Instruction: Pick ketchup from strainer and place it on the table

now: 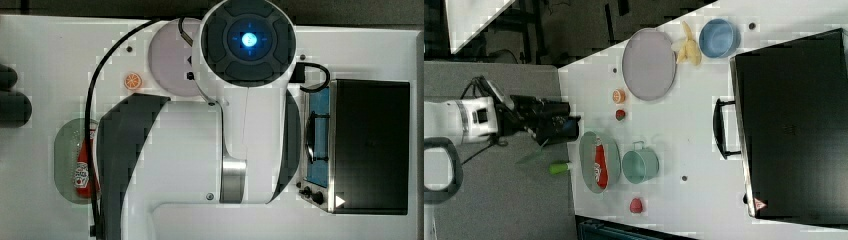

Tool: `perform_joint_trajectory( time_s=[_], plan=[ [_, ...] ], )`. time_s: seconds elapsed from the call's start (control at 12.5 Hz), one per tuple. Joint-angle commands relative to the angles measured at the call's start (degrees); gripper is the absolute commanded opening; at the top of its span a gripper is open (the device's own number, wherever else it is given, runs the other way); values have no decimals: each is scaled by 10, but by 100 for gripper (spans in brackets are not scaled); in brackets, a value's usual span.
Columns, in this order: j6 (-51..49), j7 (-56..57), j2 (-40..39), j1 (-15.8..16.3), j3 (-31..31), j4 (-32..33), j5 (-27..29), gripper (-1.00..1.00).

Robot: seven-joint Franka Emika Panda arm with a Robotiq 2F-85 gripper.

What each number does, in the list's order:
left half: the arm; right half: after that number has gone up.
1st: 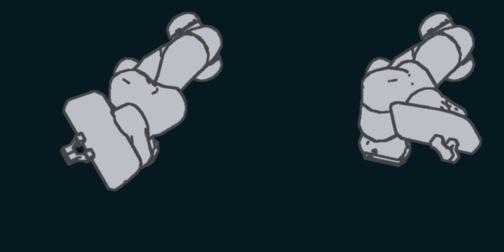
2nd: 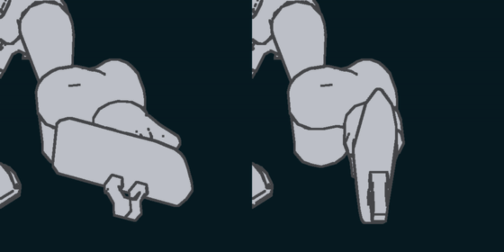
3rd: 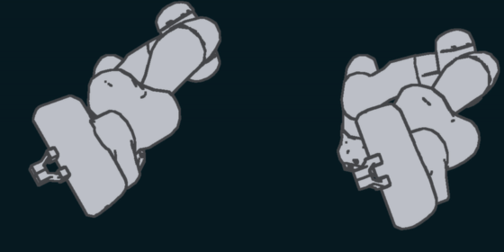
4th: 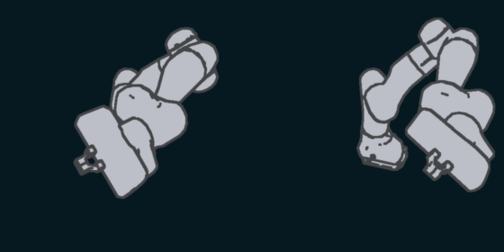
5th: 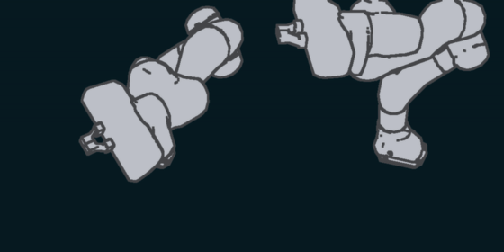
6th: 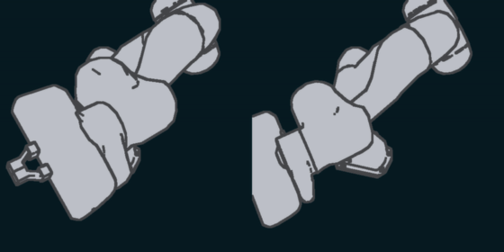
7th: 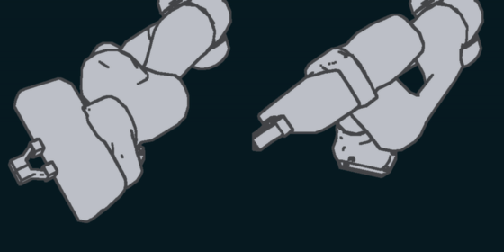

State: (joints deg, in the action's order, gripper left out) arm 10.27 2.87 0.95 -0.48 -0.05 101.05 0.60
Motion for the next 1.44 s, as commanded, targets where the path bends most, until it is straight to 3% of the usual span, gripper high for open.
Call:
perform_joint_trajectory(
  time_s=[0.08,0.24,0.64,1.12,1.44],
  plan=[
    [-123,-43,210,8,27,105,5,58],
    [-122,-43,200,14,12,105,5,99],
    [-68,-44,148,40,-88,105,7,100],
    [6,-49,57,45,-245,107,7,100],
    [107,-52,-24,48,-336,124,3,100]
  ],
)
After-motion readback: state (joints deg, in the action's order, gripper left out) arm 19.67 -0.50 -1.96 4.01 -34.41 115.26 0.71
